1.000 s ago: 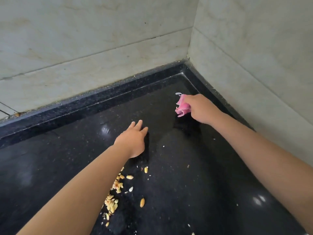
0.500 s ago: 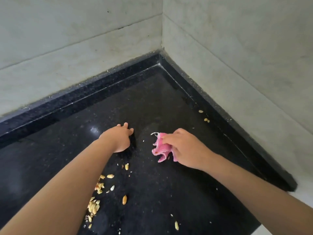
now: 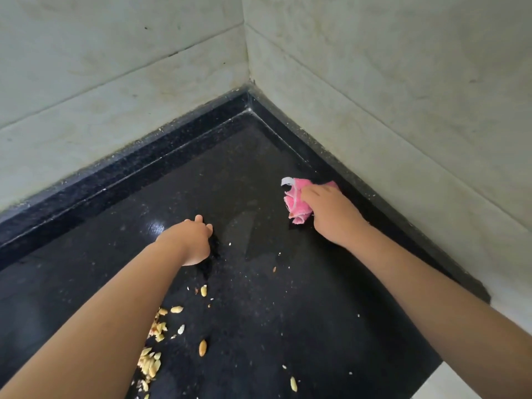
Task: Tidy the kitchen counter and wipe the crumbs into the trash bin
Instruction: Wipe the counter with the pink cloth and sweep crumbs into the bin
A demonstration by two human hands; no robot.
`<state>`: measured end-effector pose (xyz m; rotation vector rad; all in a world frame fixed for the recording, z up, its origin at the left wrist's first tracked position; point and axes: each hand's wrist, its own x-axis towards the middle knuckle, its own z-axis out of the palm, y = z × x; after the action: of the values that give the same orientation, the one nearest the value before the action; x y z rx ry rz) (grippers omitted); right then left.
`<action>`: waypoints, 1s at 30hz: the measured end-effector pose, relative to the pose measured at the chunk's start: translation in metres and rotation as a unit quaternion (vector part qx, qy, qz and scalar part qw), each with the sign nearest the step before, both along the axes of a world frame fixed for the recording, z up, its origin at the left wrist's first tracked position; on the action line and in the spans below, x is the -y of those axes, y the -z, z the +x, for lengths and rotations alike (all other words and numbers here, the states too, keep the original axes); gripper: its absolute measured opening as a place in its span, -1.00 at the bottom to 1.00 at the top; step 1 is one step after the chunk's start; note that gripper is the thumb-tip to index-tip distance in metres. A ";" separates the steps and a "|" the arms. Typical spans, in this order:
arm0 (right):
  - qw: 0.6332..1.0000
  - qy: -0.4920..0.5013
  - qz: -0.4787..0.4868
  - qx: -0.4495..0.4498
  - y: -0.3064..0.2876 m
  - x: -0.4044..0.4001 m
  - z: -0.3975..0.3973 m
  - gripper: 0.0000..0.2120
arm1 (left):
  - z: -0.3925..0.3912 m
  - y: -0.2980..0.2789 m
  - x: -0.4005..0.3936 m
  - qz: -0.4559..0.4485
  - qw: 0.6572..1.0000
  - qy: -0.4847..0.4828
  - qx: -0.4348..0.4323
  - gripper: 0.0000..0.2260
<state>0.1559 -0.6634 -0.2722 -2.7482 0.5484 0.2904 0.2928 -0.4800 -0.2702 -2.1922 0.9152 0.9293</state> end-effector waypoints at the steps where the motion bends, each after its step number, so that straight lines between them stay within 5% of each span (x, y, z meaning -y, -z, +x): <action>1: 1.000 0.010 0.016 0.007 0.001 -0.005 -0.008 -0.66 | 0.000 -0.001 0.001 -0.001 1.000 -0.001 0.003 -0.50; 5: 0.991 -0.015 0.083 0.101 -0.008 -0.039 -0.033 -0.70 | -0.004 -0.006 0.005 -0.010 1.000 -0.005 0.012 -0.52; 9: 0.968 -0.085 0.000 0.238 -0.017 -0.035 -0.030 -0.73 | -0.008 -0.008 0.008 -0.013 1.000 -0.010 0.021 -0.54; 14: 0.979 -0.115 -0.083 0.145 -0.004 0.003 -0.017 -0.79 | -0.009 -0.007 0.006 -0.022 0.999 -0.019 0.025 -0.53; 18: 0.997 -0.064 -0.033 0.023 0.017 0.010 -0.033 -0.64 | -0.011 -0.006 0.006 -0.033 0.998 -0.040 0.022 -0.52; 23: 0.997 0.035 0.029 0.056 0.018 -0.012 -0.050 -0.70 | -0.013 -0.001 0.005 -0.047 0.997 -0.064 0.013 -0.50; 27: 0.985 -0.023 0.131 0.105 0.003 -0.050 -0.068 -0.74 | -0.013 0.003 0.003 -0.049 0.996 -0.071 0.005 -0.54; 30: 0.973 -0.074 0.095 0.197 -0.013 -0.053 -0.064 -0.68 | -0.014 0.003 0.003 -0.052 0.996 -0.076 0.005 -0.54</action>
<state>0.0918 -0.6105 -0.2587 -2.5634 0.1986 -0.1626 0.2784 -0.4826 -0.2731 -2.3809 0.8175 0.9597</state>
